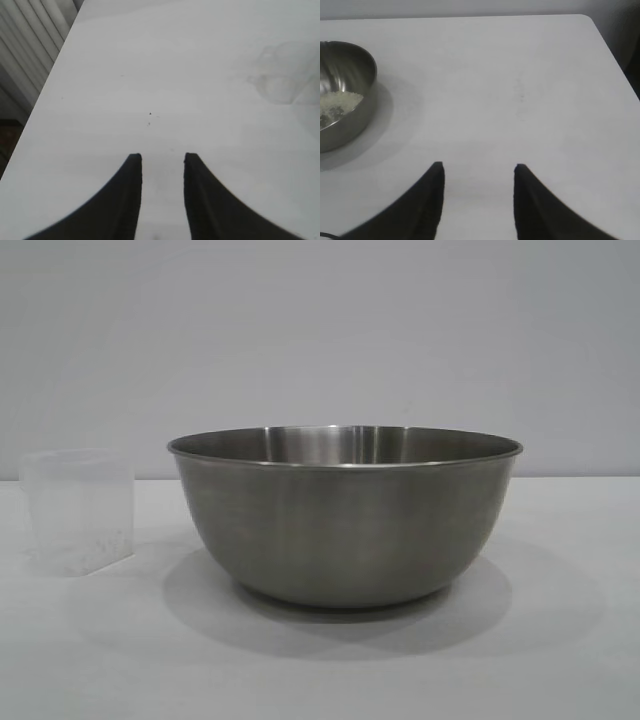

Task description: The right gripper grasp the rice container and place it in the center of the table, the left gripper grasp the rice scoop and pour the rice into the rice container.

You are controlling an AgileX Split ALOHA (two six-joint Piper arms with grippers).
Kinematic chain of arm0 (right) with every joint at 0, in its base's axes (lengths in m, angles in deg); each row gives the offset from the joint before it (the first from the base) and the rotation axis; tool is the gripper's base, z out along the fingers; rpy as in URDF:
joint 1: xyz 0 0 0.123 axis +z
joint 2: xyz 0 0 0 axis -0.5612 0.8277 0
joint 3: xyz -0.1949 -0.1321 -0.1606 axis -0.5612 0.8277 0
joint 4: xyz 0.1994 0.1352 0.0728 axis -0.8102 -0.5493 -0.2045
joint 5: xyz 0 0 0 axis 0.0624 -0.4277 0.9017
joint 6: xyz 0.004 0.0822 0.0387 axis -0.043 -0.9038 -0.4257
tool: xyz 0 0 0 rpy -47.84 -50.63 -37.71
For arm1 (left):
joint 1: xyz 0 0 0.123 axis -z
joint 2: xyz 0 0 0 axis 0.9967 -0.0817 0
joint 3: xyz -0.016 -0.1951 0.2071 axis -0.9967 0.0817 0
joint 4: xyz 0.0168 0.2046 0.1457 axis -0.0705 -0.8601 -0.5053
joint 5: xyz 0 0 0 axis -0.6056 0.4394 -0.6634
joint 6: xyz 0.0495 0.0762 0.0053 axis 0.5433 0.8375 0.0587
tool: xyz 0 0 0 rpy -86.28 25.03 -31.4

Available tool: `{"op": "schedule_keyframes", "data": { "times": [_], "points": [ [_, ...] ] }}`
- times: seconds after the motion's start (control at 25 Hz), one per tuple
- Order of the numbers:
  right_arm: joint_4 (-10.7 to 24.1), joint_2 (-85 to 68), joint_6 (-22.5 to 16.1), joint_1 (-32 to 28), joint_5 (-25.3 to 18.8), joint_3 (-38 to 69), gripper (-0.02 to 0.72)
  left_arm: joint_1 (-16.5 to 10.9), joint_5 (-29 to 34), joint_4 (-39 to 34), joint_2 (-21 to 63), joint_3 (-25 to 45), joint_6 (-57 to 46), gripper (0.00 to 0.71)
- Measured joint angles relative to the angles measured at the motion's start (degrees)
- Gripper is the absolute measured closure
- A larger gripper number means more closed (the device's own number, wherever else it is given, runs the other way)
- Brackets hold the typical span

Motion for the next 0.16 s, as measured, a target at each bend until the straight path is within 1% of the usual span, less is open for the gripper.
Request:
{"op": "schedule_keyframes", "data": {
  "times": [0.16],
  "points": [
    [0.00,0.00,0.00,0.00,0.00,0.00,0.389,0.00,0.00,0.00,0.00,0.00,0.00,0.549]
  ]
}}
